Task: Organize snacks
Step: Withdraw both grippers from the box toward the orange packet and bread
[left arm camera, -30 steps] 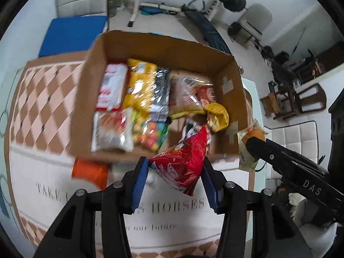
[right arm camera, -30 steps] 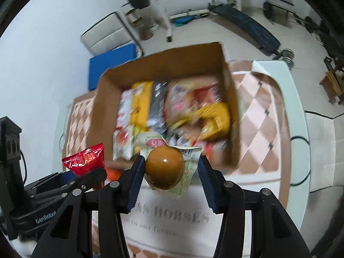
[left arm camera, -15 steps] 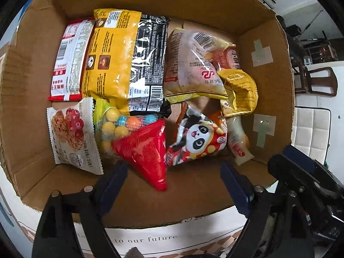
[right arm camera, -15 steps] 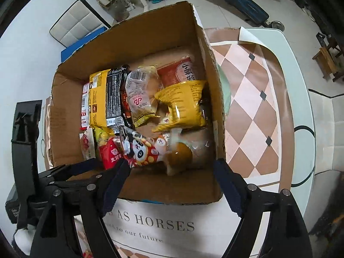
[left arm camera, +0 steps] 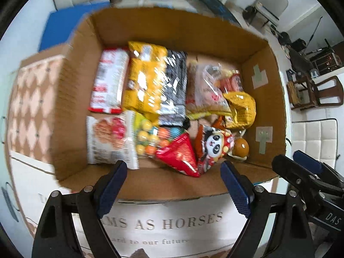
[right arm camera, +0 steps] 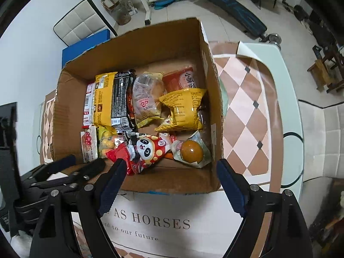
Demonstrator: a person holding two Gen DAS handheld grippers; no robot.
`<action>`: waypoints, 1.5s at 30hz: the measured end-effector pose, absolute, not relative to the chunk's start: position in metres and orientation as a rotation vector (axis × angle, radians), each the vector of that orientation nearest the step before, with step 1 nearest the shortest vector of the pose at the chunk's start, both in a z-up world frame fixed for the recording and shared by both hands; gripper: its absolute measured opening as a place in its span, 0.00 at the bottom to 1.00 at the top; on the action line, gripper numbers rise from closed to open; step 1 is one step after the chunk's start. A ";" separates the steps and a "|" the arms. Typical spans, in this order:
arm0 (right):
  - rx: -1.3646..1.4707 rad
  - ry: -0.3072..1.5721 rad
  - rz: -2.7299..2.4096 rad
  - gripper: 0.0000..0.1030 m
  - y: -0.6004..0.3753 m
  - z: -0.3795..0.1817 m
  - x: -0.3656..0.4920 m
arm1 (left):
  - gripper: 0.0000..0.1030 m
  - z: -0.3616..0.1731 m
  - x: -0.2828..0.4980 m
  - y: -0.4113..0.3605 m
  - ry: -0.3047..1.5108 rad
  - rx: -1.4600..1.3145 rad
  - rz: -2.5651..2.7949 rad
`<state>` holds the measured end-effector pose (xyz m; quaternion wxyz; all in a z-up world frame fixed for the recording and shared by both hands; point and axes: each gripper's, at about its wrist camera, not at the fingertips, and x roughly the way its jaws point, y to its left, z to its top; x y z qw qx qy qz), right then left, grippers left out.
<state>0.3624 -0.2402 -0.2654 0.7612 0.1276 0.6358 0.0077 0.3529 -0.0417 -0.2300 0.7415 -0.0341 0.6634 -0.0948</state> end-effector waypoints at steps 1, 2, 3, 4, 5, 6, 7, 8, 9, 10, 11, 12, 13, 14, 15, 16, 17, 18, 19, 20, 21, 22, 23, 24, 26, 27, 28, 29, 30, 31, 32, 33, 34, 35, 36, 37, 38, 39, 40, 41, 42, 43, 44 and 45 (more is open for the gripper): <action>0.269 1.374 0.016 0.85 -0.239 -0.262 0.360 | 0.86 -0.224 0.352 -0.040 1.433 -0.063 -0.196; 0.260 1.363 0.013 0.85 -0.237 -0.257 0.357 | 0.86 -0.216 0.348 -0.036 1.405 -0.052 -0.182; 0.256 1.354 0.010 0.85 -0.236 -0.253 0.354 | 0.86 -0.212 0.348 -0.036 1.387 -0.045 -0.174; 0.251 1.344 0.007 0.85 -0.234 -0.248 0.351 | 0.86 -0.207 0.345 -0.034 1.368 -0.040 -0.166; 0.245 1.330 0.006 0.85 -0.232 -0.242 0.347 | 0.86 -0.198 0.341 -0.031 1.339 -0.036 -0.158; 0.240 1.321 0.003 0.85 -0.231 -0.238 0.343 | 0.86 -0.192 0.339 -0.031 1.318 -0.032 -0.153; 0.236 1.308 -0.001 0.85 -0.230 -0.232 0.340 | 0.86 -0.186 0.336 -0.029 1.298 -0.029 -0.147; 0.230 1.294 -0.004 0.85 -0.228 -0.226 0.334 | 0.86 -0.177 0.329 -0.025 1.270 -0.021 -0.140; 0.227 1.281 -0.001 0.85 -0.226 -0.220 0.330 | 0.86 -0.170 0.325 -0.023 1.252 -0.017 -0.138; 0.228 1.273 0.002 0.85 -0.225 -0.216 0.326 | 0.86 -0.164 0.320 -0.021 1.231 -0.015 -0.133; 0.229 1.261 0.005 0.85 -0.223 -0.211 0.321 | 0.86 -0.155 0.314 -0.018 1.199 -0.004 -0.119; 0.226 1.248 0.007 0.86 -0.221 -0.206 0.316 | 0.86 -0.151 0.309 -0.017 1.179 0.003 -0.111; 0.225 1.235 0.009 0.86 -0.218 -0.201 0.310 | 0.86 -0.147 0.304 -0.015 1.162 0.007 -0.103; 0.229 1.228 0.013 0.88 -0.217 -0.198 0.306 | 0.86 -0.141 0.297 -0.011 1.144 0.006 -0.096; 0.235 1.224 0.020 0.88 -0.215 -0.195 0.302 | 0.86 -0.138 0.292 -0.009 1.135 0.007 -0.090; 0.245 1.222 0.030 0.88 -0.212 -0.193 0.297 | 0.86 -0.136 0.288 -0.006 1.127 0.009 -0.084; 0.252 1.222 0.036 0.88 -0.210 -0.193 0.294 | 0.86 -0.136 0.283 -0.002 1.121 0.013 -0.075; 0.263 1.225 0.043 0.88 -0.208 -0.194 0.290 | 0.86 -0.137 0.277 0.003 1.121 0.019 -0.061; 0.273 1.230 0.050 0.88 -0.205 -0.196 0.286 | 0.86 -0.139 0.273 0.007 1.124 0.022 -0.052; 0.295 1.241 0.063 0.88 -0.201 -0.202 0.282 | 0.86 -0.145 0.268 0.015 1.135 0.019 -0.036; 0.318 1.256 0.077 0.88 -0.198 -0.210 0.280 | 0.86 -0.150 0.264 0.020 1.147 0.016 -0.026; 0.343 1.285 0.095 0.88 -0.193 -0.223 0.278 | 0.86 -0.159 0.260 0.027 1.168 0.010 -0.011; 0.357 1.308 0.107 0.88 -0.189 -0.233 0.278 | 0.86 -0.170 0.256 0.035 1.194 0.001 0.008; 0.379 1.325 0.127 0.88 -0.184 -0.248 0.278 | 0.86 -0.184 0.254 0.045 1.229 -0.009 0.030; 0.409 1.342 0.162 0.87 -0.173 -0.281 0.278 | 0.86 -0.216 0.250 0.065 1.298 -0.032 0.078; 0.409 1.357 0.167 0.81 -0.167 -0.295 0.281 | 0.86 -0.228 0.248 0.072 1.326 -0.040 0.098; 0.413 1.375 0.174 0.76 -0.161 -0.310 0.284 | 0.86 -0.243 0.247 0.082 1.357 -0.050 0.120; 0.426 1.399 0.187 0.65 -0.154 -0.331 0.289 | 0.86 -0.255 0.242 0.089 1.376 -0.053 0.137; 0.432 1.413 0.193 0.62 -0.149 -0.343 0.291 | 0.86 -0.264 0.241 0.095 1.394 -0.054 0.153; 0.434 1.426 0.192 0.62 -0.145 -0.356 0.295 | 0.86 -0.276 0.240 0.102 1.417 -0.062 0.168; 0.433 1.432 0.189 0.62 -0.140 -0.370 0.299 | 0.86 -0.284 0.237 0.108 1.429 -0.067 0.178; 0.431 1.431 0.190 0.62 -0.135 -0.379 0.301 | 0.86 -0.291 0.235 0.113 1.438 -0.071 0.188; 0.423 1.426 0.190 0.62 -0.131 -0.386 0.303 | 0.86 -0.298 0.234 0.119 1.450 -0.078 0.196; 0.419 1.424 0.189 0.62 -0.127 -0.393 0.304 | 0.86 -0.302 0.233 0.123 1.456 -0.083 0.200; 0.430 1.422 0.200 0.62 -0.124 -0.398 0.304 | 0.86 -0.306 0.232 0.127 1.461 -0.087 0.208; 0.442 1.424 0.215 0.62 -0.121 -0.402 0.302 | 0.86 -0.310 0.232 0.132 1.468 -0.097 0.210; 0.445 1.427 0.246 0.62 -0.114 -0.404 0.298 | 0.86 -0.313 0.233 0.136 1.475 -0.110 0.210; 0.439 1.432 0.280 0.62 -0.107 -0.403 0.295 | 0.86 -0.314 0.233 0.139 1.481 -0.127 0.212; 0.410 1.447 0.329 0.62 -0.097 -0.399 0.289 | 0.86 -0.317 0.235 0.144 1.489 -0.159 0.209; 0.386 1.448 0.355 0.62 -0.092 -0.396 0.286 | 0.86 -0.318 0.238 0.149 1.495 -0.192 0.206; 0.353 1.429 0.379 0.62 -0.087 -0.387 0.282 | 0.86 -0.319 0.240 0.152 1.496 -0.218 0.206; 0.332 1.412 0.380 0.62 -0.085 -0.382 0.281 | 0.86 -0.319 0.242 0.154 1.496 -0.246 0.203; 0.296 1.375 0.367 0.62 -0.085 -0.374 0.282 | 0.86 -0.320 0.245 0.157 1.495 -0.284 0.203; 0.271 1.342 0.354 0.62 -0.086 -0.369 0.285 | 0.86 -0.320 0.247 0.158 1.492 -0.300 0.205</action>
